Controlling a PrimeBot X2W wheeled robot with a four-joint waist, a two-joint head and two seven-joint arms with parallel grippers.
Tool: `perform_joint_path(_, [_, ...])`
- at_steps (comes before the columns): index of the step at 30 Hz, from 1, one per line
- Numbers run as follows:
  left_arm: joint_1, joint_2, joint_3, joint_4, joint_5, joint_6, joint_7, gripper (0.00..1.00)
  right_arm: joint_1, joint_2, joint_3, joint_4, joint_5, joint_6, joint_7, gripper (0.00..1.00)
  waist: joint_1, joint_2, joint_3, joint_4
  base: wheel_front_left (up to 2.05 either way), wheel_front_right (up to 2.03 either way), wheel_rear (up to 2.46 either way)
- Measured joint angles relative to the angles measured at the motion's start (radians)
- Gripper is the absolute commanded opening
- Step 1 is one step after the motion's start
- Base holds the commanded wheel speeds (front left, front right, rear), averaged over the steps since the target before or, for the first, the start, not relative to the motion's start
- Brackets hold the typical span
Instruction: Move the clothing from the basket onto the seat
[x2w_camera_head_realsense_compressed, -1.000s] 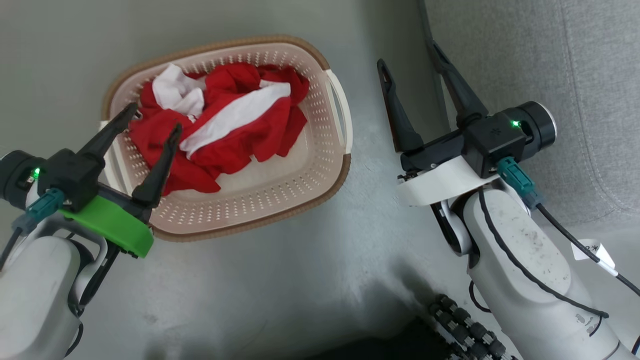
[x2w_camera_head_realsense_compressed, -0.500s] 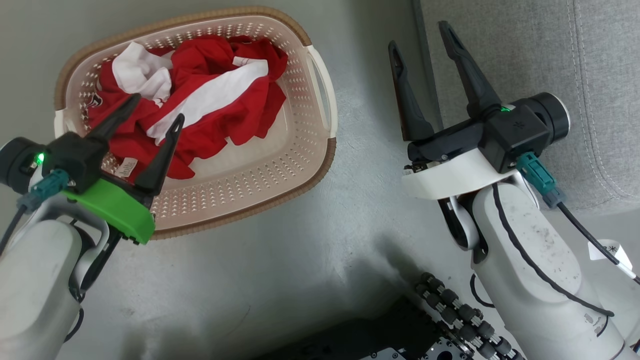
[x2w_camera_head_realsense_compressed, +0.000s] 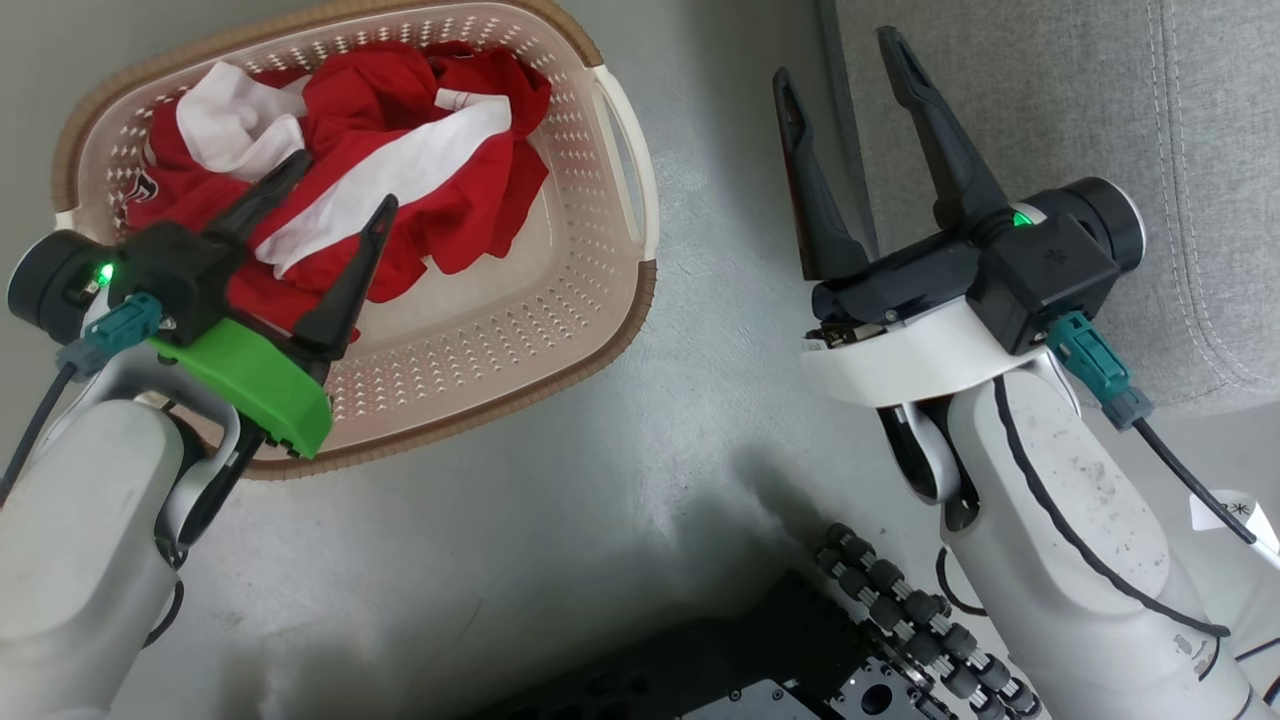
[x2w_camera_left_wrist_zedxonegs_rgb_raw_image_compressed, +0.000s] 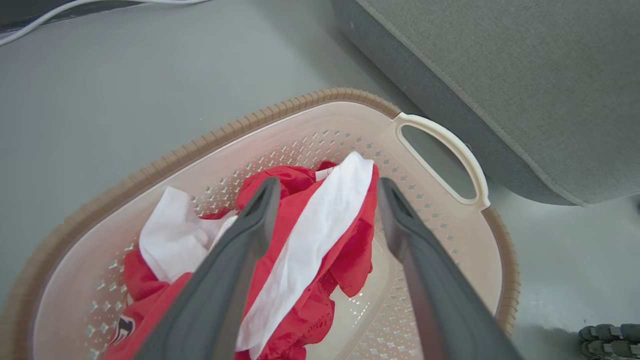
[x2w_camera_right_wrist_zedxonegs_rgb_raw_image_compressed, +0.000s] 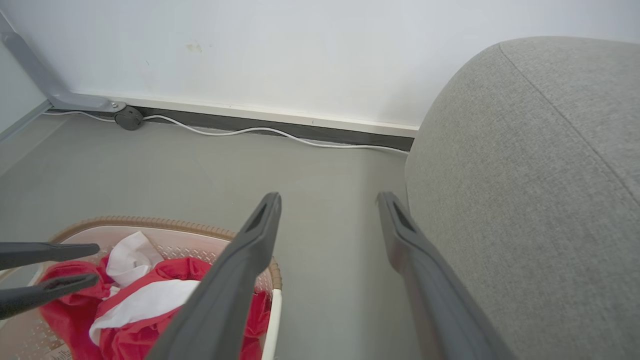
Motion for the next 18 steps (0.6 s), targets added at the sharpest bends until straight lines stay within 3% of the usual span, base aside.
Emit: perform_joint_path(18, [-0.102, -0.001, -0.062, 0.052, -0.012, 0.0, 0.026, 1.0, 0.04, 0.002, 0.008, -0.038, 0.0, 0.0, 0.0, 1.0, 0.0, 0.0, 0.062, -0.023, 0.0, 0.0, 0.0])
